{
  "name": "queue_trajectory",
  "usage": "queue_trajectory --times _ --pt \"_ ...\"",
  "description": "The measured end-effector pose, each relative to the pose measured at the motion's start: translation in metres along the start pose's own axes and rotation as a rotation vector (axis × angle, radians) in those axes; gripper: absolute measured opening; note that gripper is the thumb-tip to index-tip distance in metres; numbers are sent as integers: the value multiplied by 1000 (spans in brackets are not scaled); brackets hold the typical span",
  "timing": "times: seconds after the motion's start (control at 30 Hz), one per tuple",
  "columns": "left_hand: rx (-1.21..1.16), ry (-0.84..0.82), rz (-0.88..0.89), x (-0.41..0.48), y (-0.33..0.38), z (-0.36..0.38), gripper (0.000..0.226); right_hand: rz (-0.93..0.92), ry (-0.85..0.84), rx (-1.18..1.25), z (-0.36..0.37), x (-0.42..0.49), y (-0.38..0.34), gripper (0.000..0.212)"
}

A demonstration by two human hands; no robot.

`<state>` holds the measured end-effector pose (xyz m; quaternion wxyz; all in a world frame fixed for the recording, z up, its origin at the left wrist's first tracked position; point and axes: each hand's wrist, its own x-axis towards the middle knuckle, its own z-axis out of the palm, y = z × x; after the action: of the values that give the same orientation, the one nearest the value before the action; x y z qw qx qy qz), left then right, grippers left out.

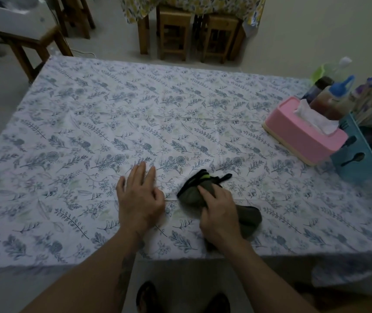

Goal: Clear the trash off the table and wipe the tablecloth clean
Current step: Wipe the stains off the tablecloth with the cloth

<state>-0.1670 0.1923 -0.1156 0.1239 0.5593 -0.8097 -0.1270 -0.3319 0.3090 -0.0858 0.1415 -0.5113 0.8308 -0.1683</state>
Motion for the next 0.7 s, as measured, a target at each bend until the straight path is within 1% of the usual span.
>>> queue_trajectory --times 0.1,0.17,0.27,0.37,0.43,0.53,0.57,0.63,0.7 --pt "-15 -1 0 -1 0 0 63 2 6 -61 1 13 -2 57" --pt "-22 -3 -1 -1 0 0 63 44 9 -125 -3 17 7 57" --pt "-26 -5 5 -1 0 1 63 203 47 -166 -16 15 23 59" --pt "-29 -9 18 0 0 0 64 338 42 -180 -31 -3 42 59" --pt "-34 -21 20 0 1 -2 65 359 -6 -124 -41 -15 55 56" --pt "-57 -68 -27 4 8 -6 66 335 -98 105 -63 -17 68 48" --pt "-70 -92 -57 7 14 -7 64 330 -96 188 -70 -14 71 41" --pt "-115 -135 -117 12 32 -12 57 311 -39 294 -83 -8 77 28" --pt "-168 -159 -110 12 59 -15 52 318 19 312 -91 -3 84 25"
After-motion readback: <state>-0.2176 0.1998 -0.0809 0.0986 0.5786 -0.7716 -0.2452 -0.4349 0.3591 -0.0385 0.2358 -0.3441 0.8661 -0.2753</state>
